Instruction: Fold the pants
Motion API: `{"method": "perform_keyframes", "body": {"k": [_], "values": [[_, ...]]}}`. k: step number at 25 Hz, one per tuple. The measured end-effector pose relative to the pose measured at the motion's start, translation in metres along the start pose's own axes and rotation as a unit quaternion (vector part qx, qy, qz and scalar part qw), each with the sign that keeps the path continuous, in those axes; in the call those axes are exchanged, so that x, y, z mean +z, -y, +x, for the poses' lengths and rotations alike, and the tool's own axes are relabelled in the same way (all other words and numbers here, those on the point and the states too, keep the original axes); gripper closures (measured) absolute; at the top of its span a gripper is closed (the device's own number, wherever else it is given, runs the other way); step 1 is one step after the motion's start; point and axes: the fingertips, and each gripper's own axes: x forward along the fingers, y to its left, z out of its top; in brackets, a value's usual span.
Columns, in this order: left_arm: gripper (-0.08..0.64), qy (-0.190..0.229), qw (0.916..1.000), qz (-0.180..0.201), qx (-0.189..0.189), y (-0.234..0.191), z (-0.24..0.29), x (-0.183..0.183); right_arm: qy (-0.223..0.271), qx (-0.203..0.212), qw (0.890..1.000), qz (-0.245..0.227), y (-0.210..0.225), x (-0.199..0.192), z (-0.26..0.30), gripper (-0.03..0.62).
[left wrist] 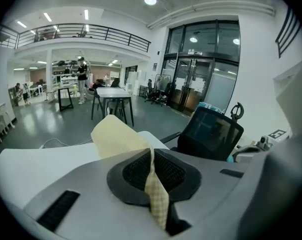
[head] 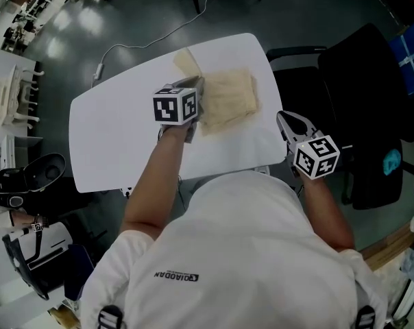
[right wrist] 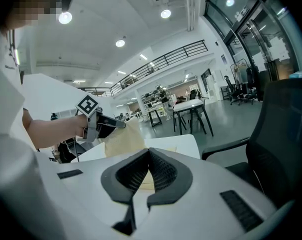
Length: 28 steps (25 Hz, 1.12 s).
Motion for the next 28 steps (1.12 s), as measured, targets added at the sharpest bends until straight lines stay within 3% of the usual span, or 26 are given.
{"method": "perform_keyframes", "body": {"k": [10,19,22,25,28], "values": [[0.515,-0.025,0.9997,-0.003,0.0,0.046,0.065,0.001,-0.009,-0.004,1.0,0.007,0.042,-0.002,-0.029,0.574],[0.515,-0.074,0.9971,-0.004,0.016,0.091,0.151,-0.034,-0.035,-0.016,0.999,0.016,0.083,-0.016,-0.056,0.574],[0.514,-0.121,0.9921,0.015,0.029,0.105,0.176,-0.065,-0.042,-0.021,0.999,0.021,0.094,-0.022,-0.061,0.574],[0.501,-0.121,0.9909,0.051,0.027,0.119,0.203,-0.079,-0.048,-0.027,0.998,0.027,0.101,-0.027,-0.064,0.574],[0.5,-0.129,0.9895,0.059,0.028,0.122,0.222,-0.09,-0.052,-0.032,0.998,0.031,0.107,-0.029,-0.068,0.574]]}}
